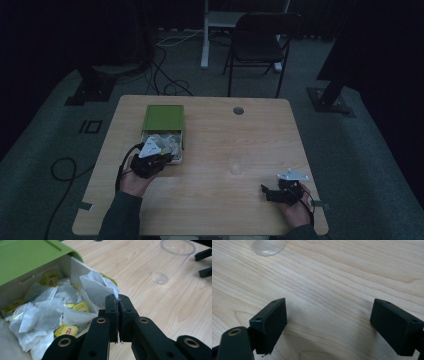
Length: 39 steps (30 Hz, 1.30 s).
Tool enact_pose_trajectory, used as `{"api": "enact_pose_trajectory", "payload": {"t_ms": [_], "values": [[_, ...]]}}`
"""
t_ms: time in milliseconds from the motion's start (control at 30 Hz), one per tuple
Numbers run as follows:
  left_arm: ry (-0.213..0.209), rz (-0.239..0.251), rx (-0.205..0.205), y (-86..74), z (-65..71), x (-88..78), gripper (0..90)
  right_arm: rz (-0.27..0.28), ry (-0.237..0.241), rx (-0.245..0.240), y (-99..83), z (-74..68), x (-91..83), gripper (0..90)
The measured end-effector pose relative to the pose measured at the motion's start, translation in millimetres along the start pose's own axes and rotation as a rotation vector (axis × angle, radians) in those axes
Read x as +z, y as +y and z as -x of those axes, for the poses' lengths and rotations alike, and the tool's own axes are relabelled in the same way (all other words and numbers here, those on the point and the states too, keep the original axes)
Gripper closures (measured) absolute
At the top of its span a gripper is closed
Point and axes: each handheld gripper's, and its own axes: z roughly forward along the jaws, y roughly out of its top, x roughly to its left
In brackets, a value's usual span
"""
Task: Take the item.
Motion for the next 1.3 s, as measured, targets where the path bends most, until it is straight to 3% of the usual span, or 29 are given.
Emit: {"api": "enact_pose_trajectory", "payload": {"t_ms": [500,1300], "values": [[-0.032,0.013,0.033,13.0,11.4,3.1,88.2,0.0,0.0,0.0,0.0,0.0,0.0,13.6],[-0.124,0.027,0.106,46.9,33.1,18.9,88.2,0.001,-0.001,0.0,0.0,0.0,0.1,13.7]]}}
